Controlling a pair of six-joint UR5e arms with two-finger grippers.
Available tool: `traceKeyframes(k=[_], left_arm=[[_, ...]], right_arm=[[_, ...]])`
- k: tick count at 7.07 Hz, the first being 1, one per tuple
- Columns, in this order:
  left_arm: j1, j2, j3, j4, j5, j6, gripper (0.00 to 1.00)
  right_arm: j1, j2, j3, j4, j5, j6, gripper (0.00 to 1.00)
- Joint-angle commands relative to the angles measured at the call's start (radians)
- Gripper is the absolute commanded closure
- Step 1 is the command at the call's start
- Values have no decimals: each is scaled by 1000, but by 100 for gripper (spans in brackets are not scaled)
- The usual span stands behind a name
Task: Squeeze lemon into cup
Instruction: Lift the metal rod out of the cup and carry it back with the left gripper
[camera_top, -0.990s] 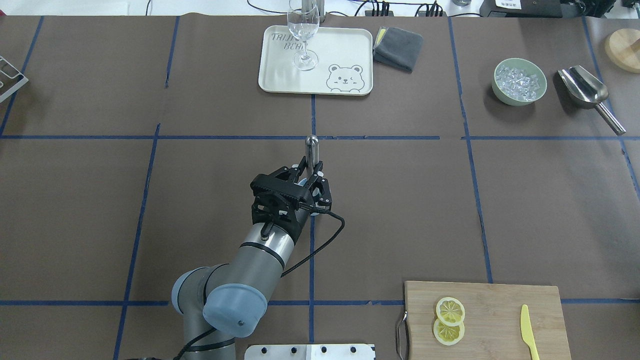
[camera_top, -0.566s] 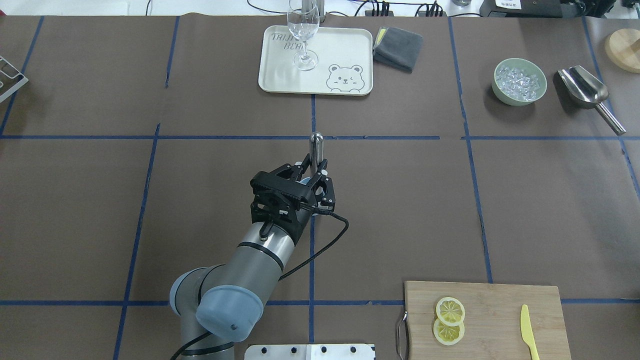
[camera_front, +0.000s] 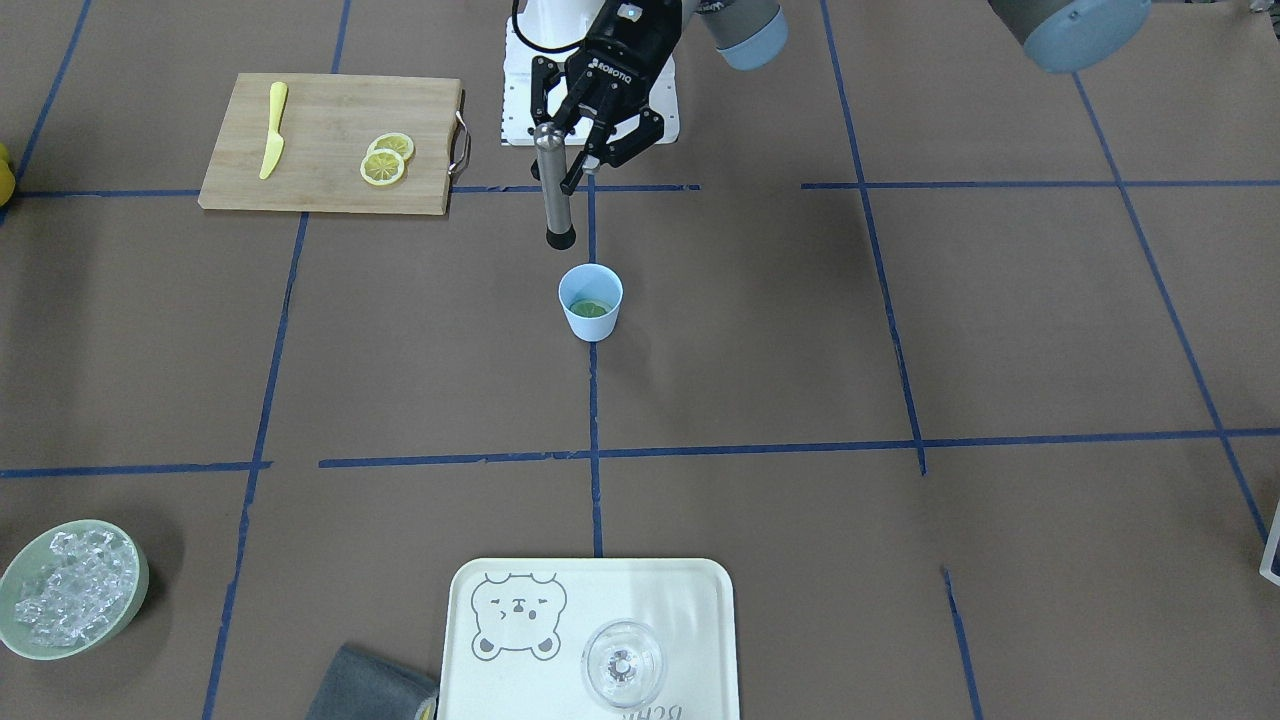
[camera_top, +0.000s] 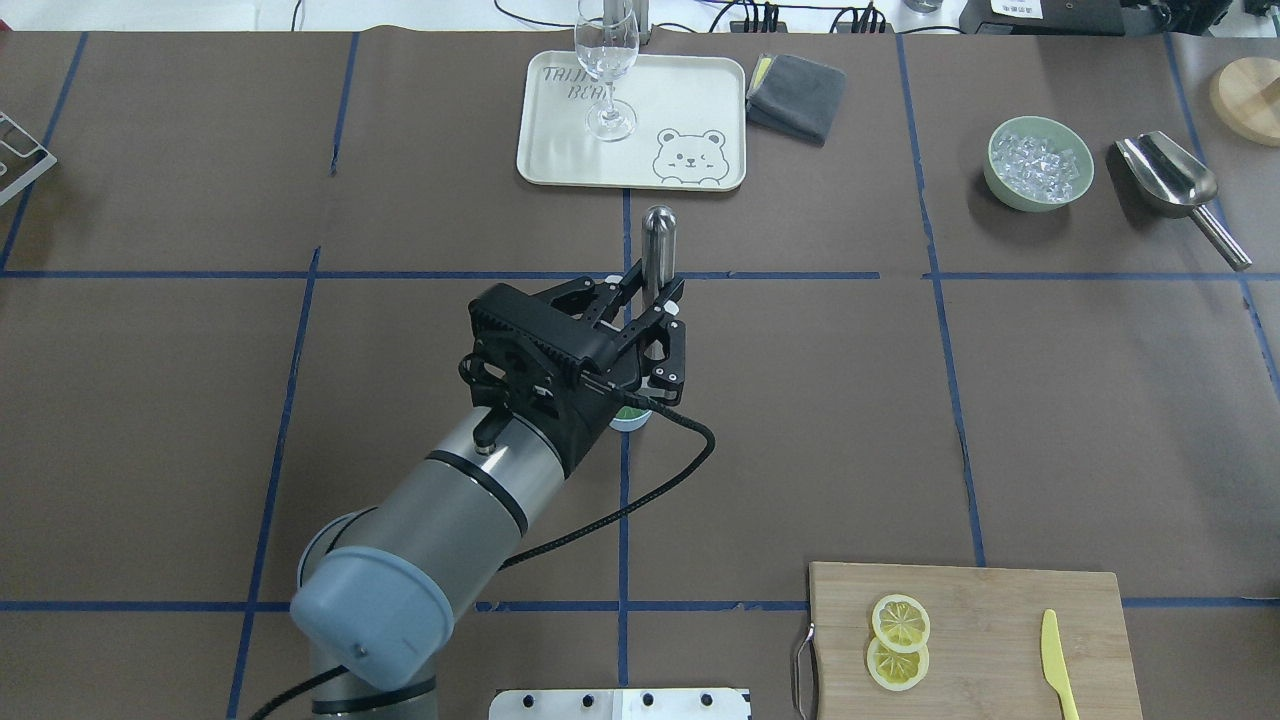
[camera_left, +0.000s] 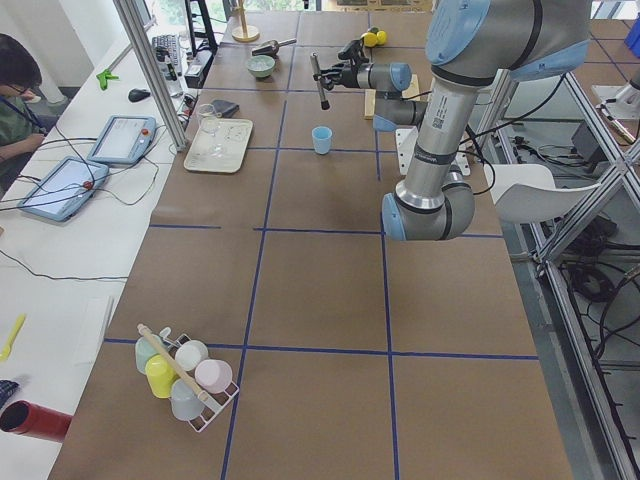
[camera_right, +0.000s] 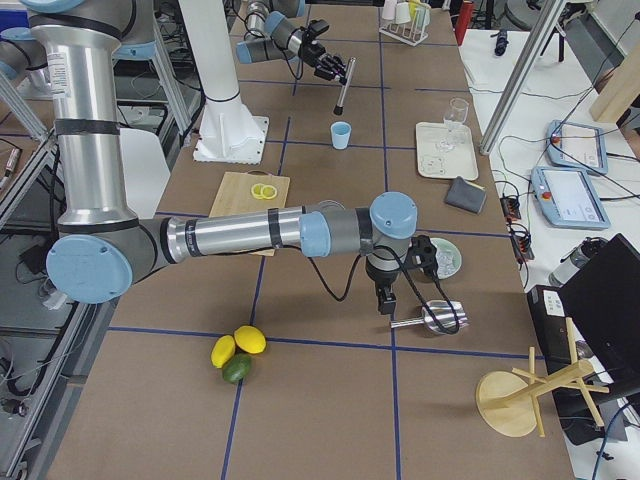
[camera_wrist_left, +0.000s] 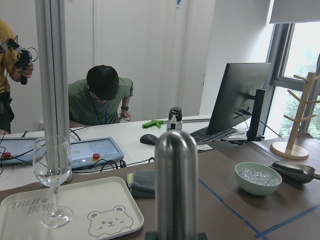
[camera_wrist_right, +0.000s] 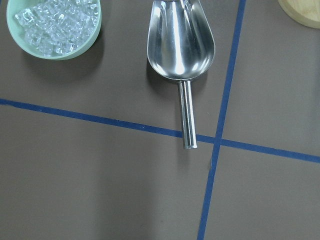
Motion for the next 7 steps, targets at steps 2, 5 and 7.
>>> traceKeyframes(k=[2,5,7], left_arm=[[-260,47,-43,193,-490,1,100],[-355,218,-111,266,-732,-20,100],[-371,230,-161,556,-751,-117,100]], right_arm=[[0,2,2,0,0,0,0],[0,14,0,0,-2,0,0],[0,14,3,0,-2,0,0]])
